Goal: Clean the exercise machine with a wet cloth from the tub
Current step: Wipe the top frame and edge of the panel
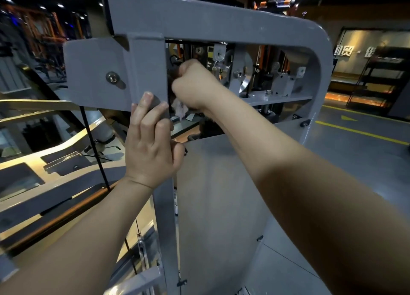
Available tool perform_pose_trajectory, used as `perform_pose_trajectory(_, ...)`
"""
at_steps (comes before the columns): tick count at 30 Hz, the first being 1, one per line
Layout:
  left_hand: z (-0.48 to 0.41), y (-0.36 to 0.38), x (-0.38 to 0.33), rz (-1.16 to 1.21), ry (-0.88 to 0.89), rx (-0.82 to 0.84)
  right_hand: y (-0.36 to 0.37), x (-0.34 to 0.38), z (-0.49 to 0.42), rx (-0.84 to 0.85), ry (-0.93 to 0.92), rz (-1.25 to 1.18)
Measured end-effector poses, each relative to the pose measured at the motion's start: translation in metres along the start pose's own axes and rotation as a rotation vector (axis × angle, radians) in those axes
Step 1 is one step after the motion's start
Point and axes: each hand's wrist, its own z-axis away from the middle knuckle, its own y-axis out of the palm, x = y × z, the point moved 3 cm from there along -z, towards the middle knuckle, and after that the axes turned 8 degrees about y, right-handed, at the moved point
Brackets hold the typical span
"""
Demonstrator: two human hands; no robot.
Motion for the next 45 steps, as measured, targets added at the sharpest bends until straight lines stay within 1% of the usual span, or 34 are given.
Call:
perform_pose_trajectory(3,-0.001,0.000,0.000,0.009,0.004,0.000,0.002,0.005,-0.009,-0.090,0.012,-0.238)
perform_pose_trajectory(4,-0.001,-0.001,0.000,0.008,0.003,-0.003,0.005,0.002,-0.010,-0.109,0.006,-0.251)
perform_pose_trajectory(5,-0.001,0.000,0.000,0.008,0.004,-0.007,0.007,-0.001,-0.010,-0.107,-0.008,-0.211)
perform_pose_trajectory(6,0.000,0.000,0.000,0.008,0.005,-0.010,0.008,-0.003,-0.006,-0.075,-0.027,-0.116)
perform_pose_trajectory(8,0.001,0.001,0.000,0.003,0.005,-0.012,0.007,-0.006,-0.003,0.022,-0.075,0.131)
perform_pose_trajectory(10,0.000,0.001,0.001,0.000,0.006,-0.012,0.002,-0.002,-0.004,0.063,-0.088,0.229)
perform_pose_trajectory(12,0.000,0.000,0.001,0.008,0.009,-0.005,-0.001,-0.002,-0.006,0.086,-0.100,0.216)
perform_pose_trajectory(14,-0.001,-0.001,0.000,0.010,0.008,-0.004,-0.005,-0.008,0.003,0.088,-0.146,0.178)
perform_pose_trajectory(17,-0.001,-0.001,-0.001,0.004,0.002,-0.011,-0.009,-0.023,0.026,0.144,-0.243,0.096)
perform_pose_trajectory(19,0.001,0.000,0.000,0.008,0.001,-0.017,-0.007,-0.026,0.029,0.110,-0.254,0.111)
perform_pose_trajectory(22,0.000,-0.001,0.000,0.014,0.007,-0.011,0.002,-0.010,0.016,-0.004,-0.188,0.265)
perform_pose_trajectory(24,0.000,-0.001,-0.001,0.020,0.012,0.005,0.008,0.000,0.007,-0.010,-0.111,0.358)
perform_pose_trajectory(25,-0.001,-0.002,-0.001,0.018,0.013,0.012,0.008,0.000,0.005,-0.005,-0.111,0.380)
perform_pose_trajectory(27,-0.001,-0.003,0.000,0.027,0.007,0.013,0.004,-0.004,0.013,0.012,-0.172,0.368)
perform_pose_trajectory(30,0.001,-0.002,0.001,0.044,0.007,-0.002,-0.006,-0.017,0.041,0.044,-0.332,0.312)
perform_pose_trajectory(31,0.001,-0.002,0.002,0.051,0.013,0.002,-0.009,-0.022,0.045,0.043,-0.361,0.338)
perform_pose_trajectory(34,0.002,-0.002,0.003,0.048,0.016,0.023,-0.026,-0.040,0.041,-0.097,-0.430,0.543)
perform_pose_trajectory(37,0.003,-0.003,0.002,0.043,0.004,0.028,-0.032,-0.052,0.042,-0.231,-0.411,0.655)
perform_pose_trajectory(39,0.003,-0.003,0.002,0.042,-0.005,0.023,-0.013,-0.042,0.046,-0.247,-0.381,0.653)
perform_pose_trajectory(42,0.003,-0.003,0.003,0.081,-0.003,0.014,0.019,-0.021,0.055,-0.231,-0.436,0.548)
perform_pose_trajectory(43,0.003,-0.003,0.004,0.092,0.002,0.012,0.020,-0.022,0.058,-0.242,-0.454,0.521)
perform_pose_trajectory(45,0.004,-0.004,0.005,0.102,0.009,0.019,0.005,-0.040,0.059,-0.278,-0.412,0.522)
